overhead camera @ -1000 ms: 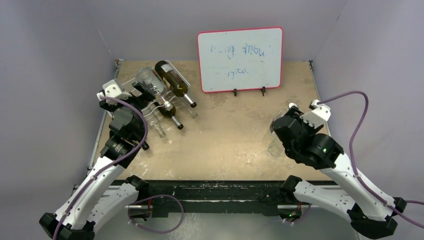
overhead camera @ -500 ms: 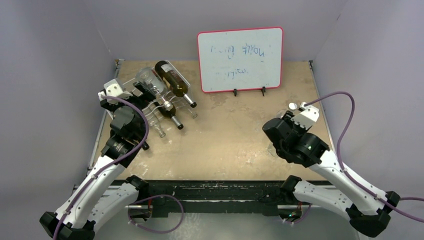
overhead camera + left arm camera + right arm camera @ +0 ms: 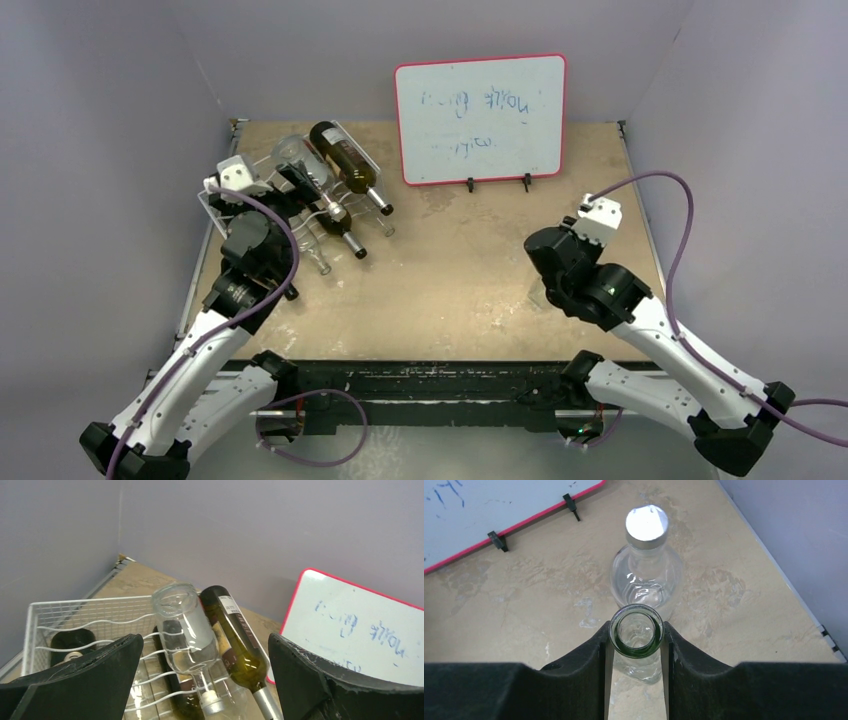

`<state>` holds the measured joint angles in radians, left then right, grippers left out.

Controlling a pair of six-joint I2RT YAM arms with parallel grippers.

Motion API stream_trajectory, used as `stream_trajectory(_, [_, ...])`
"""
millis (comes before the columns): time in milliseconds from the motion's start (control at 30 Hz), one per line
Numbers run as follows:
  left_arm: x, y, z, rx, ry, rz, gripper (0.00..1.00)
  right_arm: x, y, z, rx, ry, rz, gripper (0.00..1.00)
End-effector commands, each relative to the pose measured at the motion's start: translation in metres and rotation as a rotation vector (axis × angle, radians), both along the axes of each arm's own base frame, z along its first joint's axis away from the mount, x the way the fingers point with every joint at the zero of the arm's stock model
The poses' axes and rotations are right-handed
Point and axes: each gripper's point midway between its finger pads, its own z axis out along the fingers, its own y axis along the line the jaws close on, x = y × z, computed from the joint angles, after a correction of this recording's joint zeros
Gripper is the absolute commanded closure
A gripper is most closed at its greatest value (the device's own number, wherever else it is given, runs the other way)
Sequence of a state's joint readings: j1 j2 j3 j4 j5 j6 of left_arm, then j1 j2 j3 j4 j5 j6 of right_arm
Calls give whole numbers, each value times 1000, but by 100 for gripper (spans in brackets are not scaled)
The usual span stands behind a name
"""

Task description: Put the wine bottle on the wine rack

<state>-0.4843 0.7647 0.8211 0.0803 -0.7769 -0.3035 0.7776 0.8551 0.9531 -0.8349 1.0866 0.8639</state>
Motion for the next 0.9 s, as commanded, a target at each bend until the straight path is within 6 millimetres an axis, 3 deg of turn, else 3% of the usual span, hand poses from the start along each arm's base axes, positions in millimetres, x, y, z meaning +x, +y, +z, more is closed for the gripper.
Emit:
stream_trajectory(0, [7, -29, 25, 20, -60, -166, 3, 20, 25, 33, -2, -54, 131, 100])
stream_trajectory(233, [15, -123, 13, 132, -59, -646, 2, 39, 81, 87, 33, -135, 441, 100])
stream_trajectory(400, [4, -170, -2, 173, -88, -910, 1, 47, 115, 110, 51, -169, 595, 100])
stream_trajectory(667, [-47, -236, -39, 280, -107, -1370, 2, 49, 156, 146, 102, -225, 780, 100])
stream_trajectory(867, [-68, -256, -70, 388, -54, -1465, 2, 41, 184, 179, 166, -285, 931, 100])
